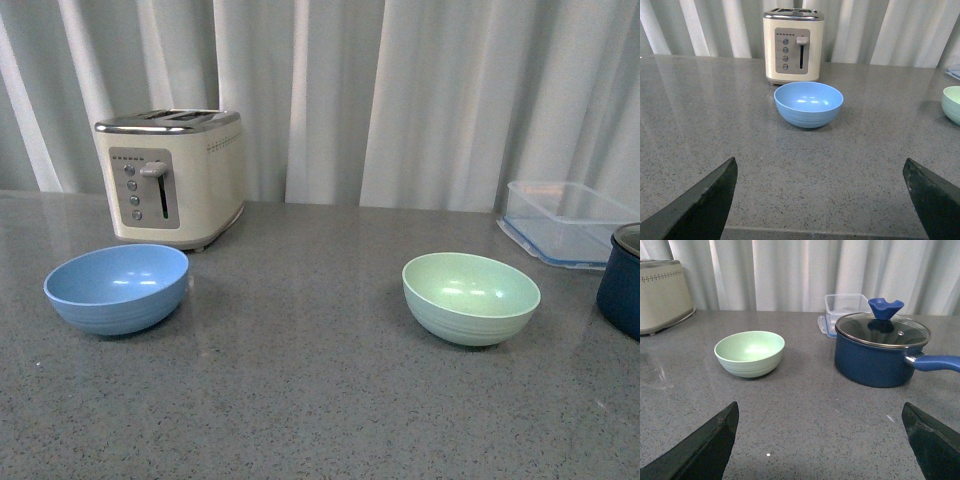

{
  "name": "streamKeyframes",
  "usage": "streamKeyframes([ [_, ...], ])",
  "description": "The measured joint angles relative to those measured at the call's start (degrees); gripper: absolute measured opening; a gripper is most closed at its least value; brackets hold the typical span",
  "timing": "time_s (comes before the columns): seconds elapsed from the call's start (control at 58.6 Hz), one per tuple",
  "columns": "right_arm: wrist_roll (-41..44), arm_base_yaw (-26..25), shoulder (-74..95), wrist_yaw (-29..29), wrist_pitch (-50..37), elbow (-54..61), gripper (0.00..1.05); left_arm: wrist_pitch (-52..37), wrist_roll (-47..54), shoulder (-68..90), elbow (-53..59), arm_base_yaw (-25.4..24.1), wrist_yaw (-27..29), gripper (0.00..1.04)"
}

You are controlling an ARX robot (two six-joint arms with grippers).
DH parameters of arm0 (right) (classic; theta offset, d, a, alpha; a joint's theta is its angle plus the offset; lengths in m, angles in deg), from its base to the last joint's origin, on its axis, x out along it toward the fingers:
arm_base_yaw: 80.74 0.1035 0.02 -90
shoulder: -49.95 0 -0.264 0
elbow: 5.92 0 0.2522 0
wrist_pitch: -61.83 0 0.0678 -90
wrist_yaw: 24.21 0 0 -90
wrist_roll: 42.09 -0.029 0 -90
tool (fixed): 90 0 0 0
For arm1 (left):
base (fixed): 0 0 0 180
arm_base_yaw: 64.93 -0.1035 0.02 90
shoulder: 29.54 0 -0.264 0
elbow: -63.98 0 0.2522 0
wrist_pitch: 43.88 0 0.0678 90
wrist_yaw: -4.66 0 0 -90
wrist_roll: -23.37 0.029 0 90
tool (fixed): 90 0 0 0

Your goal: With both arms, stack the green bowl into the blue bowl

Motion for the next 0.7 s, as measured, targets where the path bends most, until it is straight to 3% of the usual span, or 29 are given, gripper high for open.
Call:
streamKeyframes([
  [0.699,0.00,0.00,0.00,0.00,0.00,0.00,0.95,0.00,0.02,0.00,0.00,0.00,0.00,0.98],
])
